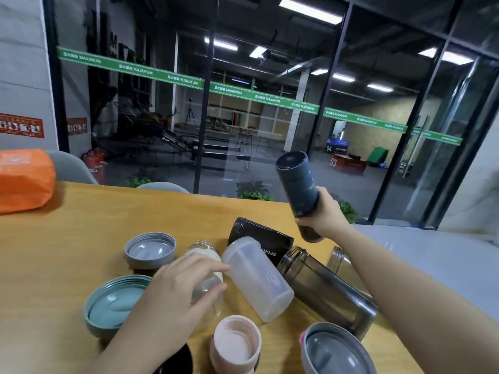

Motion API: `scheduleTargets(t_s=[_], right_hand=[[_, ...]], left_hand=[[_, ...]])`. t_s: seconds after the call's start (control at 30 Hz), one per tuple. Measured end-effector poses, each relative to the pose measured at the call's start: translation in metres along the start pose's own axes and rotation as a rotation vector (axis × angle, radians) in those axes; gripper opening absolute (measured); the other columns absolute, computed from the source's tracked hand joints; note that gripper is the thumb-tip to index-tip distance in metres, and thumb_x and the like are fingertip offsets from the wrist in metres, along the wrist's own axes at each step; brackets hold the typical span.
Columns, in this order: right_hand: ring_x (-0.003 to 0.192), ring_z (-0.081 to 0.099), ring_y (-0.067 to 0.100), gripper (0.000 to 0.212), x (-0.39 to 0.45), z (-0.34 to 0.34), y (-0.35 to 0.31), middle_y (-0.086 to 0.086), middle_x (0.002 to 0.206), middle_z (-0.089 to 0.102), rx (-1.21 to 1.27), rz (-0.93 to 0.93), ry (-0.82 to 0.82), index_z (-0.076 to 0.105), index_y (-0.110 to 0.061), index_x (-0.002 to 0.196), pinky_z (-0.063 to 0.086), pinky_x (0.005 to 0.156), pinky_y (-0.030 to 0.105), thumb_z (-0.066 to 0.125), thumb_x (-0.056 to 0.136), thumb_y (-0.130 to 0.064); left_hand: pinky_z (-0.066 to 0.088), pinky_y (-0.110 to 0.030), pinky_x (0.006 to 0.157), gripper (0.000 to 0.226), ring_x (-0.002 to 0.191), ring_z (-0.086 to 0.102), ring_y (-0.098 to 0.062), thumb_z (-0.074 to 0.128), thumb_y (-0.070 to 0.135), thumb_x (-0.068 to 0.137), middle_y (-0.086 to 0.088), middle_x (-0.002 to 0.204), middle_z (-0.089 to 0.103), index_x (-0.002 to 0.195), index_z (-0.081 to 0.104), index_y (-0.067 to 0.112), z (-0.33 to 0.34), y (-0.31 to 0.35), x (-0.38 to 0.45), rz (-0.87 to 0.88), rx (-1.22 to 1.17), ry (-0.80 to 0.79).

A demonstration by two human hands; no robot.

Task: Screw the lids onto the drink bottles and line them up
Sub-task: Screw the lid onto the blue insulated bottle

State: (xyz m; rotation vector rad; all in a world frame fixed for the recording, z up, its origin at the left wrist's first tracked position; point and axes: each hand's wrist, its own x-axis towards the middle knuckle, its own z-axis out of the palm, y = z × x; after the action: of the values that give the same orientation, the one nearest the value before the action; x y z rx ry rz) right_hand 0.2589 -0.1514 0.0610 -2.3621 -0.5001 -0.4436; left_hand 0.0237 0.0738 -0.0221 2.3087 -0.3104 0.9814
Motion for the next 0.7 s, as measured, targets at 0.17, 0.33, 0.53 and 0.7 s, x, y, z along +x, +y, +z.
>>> scheduleTargets(t_s=[0.17, 0.33, 0.53, 0.7], right_hand=[[0.119, 0.050, 0.030, 0.076, 0.009, 0.018, 0.015, 0.009, 0.128, 0.052, 0.110, 0.254, 0.002, 0.038, -0.012, 0.126, 0.043, 0.098, 0.046, 0.083, 0.065, -0.012], [0.117, 0.051, 0.031, 0.074, 0.013, 0.028, 0.022, 0.013, 0.126, 0.053, 0.170, 0.373, 0.013, 0.038, -0.007, 0.122, 0.044, 0.094, 0.042, 0.085, 0.065, -0.011], [0.117, 0.051, 0.031, 0.073, 0.013, 0.038, 0.021, 0.014, 0.125, 0.054, 0.239, 0.413, 0.026, 0.038, -0.007, 0.120, 0.046, 0.096, 0.043, 0.085, 0.064, -0.008], [0.117, 0.051, 0.031, 0.073, 0.009, 0.042, 0.020, 0.014, 0.125, 0.053, 0.255, 0.422, 0.021, 0.037, -0.007, 0.123, 0.045, 0.097, 0.042, 0.083, 0.066, -0.005]], left_hand=[[0.049, -0.032, 0.080, 0.028, 0.098, 0.051, 0.009, 0.048, 0.053, 0.080, 0.029, 0.108, 0.055, 0.106, 0.054, 0.045, 0.002, -0.005, -0.001, 0.006, 0.015, 0.014], [0.040, -0.018, 0.070, 0.022, 0.086, 0.049, 0.008, 0.049, 0.042, 0.080, 0.026, 0.092, 0.057, 0.101, 0.052, 0.044, 0.001, -0.009, 0.001, 0.074, 0.177, 0.017], [0.032, -0.021, 0.070, 0.017, 0.081, 0.049, 0.004, 0.047, 0.038, 0.080, 0.025, 0.085, 0.060, 0.095, 0.052, 0.043, 0.003, -0.016, -0.001, 0.076, 0.230, 0.005], [0.031, -0.020, 0.070, 0.017, 0.078, 0.047, 0.004, 0.046, 0.034, 0.081, 0.025, 0.084, 0.061, 0.093, 0.055, 0.042, 0.004, -0.016, -0.001, 0.061, 0.227, -0.014]])
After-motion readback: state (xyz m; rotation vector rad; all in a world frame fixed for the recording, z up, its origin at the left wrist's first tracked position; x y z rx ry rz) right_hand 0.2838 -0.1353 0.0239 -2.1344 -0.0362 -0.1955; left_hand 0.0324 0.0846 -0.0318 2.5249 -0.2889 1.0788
